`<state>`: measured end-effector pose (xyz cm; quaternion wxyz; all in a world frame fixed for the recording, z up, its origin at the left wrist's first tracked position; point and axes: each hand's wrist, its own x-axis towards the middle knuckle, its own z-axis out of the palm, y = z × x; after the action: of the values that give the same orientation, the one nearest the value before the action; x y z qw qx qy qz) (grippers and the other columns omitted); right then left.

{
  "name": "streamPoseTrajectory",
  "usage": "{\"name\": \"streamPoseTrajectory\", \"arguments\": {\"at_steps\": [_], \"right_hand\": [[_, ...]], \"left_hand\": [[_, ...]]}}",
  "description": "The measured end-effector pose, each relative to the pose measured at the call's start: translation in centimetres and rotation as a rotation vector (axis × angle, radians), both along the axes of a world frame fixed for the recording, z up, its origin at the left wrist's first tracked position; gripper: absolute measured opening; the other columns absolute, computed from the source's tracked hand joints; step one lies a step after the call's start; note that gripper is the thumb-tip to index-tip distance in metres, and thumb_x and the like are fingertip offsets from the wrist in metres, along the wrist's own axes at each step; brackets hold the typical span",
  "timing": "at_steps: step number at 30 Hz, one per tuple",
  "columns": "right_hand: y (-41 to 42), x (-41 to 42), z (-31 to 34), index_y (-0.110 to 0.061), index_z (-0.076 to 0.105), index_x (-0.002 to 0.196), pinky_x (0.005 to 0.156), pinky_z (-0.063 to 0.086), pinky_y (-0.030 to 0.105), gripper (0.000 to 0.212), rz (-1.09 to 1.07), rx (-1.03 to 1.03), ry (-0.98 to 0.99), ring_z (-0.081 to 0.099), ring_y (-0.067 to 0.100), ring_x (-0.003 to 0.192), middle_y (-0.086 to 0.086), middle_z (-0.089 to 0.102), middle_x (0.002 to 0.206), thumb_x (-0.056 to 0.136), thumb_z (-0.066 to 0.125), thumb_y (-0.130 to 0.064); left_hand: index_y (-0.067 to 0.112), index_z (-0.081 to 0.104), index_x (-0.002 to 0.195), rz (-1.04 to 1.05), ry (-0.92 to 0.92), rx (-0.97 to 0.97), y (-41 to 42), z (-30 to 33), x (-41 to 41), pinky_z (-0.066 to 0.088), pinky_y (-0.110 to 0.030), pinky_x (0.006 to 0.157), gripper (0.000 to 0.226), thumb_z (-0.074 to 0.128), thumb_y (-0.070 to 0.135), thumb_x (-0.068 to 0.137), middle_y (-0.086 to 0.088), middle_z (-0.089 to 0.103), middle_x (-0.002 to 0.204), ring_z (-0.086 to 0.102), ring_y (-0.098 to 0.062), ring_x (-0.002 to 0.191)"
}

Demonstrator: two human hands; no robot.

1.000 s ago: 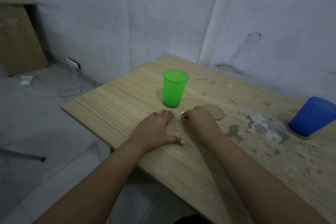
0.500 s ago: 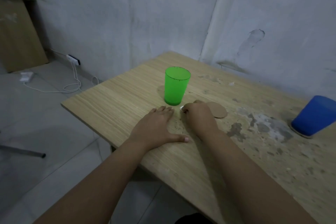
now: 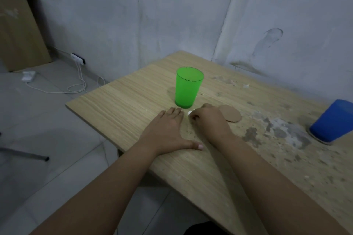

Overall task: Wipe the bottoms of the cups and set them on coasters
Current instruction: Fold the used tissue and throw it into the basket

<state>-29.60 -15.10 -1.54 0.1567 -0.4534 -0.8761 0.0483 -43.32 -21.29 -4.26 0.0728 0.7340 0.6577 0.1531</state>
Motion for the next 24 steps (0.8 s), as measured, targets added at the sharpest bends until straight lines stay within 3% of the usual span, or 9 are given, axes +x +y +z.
{"name": "streamPoseTrajectory", "arguments": {"at_steps": [6, 11, 17, 24], "right_hand": [[-2.4, 2.2, 0.1, -0.019, 0.071, 0.106, 0.081, 0.05, 0.036, 0.023, 0.197, -0.064, -0.022, 0.063, 0.028, 0.087, 0.015, 0.064, 0.097, 0.09, 0.054, -0.019], [-1.1, 3.0, -0.2, -0.015, 0.069, 0.109, 0.082, 0.05, 0.035, 0.025, 0.1, 0.003, -0.076, 0.063, 0.031, 0.092, 0.017, 0.063, 0.104, 0.09, 0.054, -0.019], [-1.9, 0.0, -0.7, -0.02, 0.072, 0.101, 0.077, 0.047, 0.032, 0.024, 0.134, -0.039, 0.007, 0.061, 0.029, 0.089, 0.014, 0.066, 0.094, 0.084, 0.055, -0.015], [-4.8, 3.7, 1.0, -0.011, 0.075, 0.088, 0.075, 0.051, 0.034, 0.025, 0.322, -0.063, 0.001, 0.064, 0.025, 0.084, 0.014, 0.07, 0.086, 0.092, 0.051, -0.019]], "left_hand": [[0.012, 0.022, 0.149, -0.013, -0.012, -0.013, -0.1, 0.0, -0.1, 0.01, -0.035, 0.12, 0.123, 0.048, 0.089, 0.056, -0.003, 0.018, 0.159, 0.012, -0.014, 0.146], [0.01, 0.022, 0.148, -0.01, 0.026, -0.001, 0.0, 0.0, -0.1, 0.011, -0.035, 0.12, 0.123, 0.043, 0.091, 0.057, -0.005, 0.02, 0.158, 0.014, -0.016, 0.146], [0.014, 0.027, 0.146, -0.038, -0.02, -0.021, -0.4, 0.6, -0.1, 0.01, -0.034, 0.118, 0.116, 0.058, 0.083, 0.058, -0.005, 0.022, 0.157, 0.015, -0.015, 0.145], [0.007, 0.012, 0.15, -0.048, -0.011, -0.102, -0.8, 0.9, 0.1, 0.003, -0.031, 0.118, 0.126, 0.057, 0.083, 0.059, -0.007, 0.008, 0.16, 0.004, -0.016, 0.148]]}}
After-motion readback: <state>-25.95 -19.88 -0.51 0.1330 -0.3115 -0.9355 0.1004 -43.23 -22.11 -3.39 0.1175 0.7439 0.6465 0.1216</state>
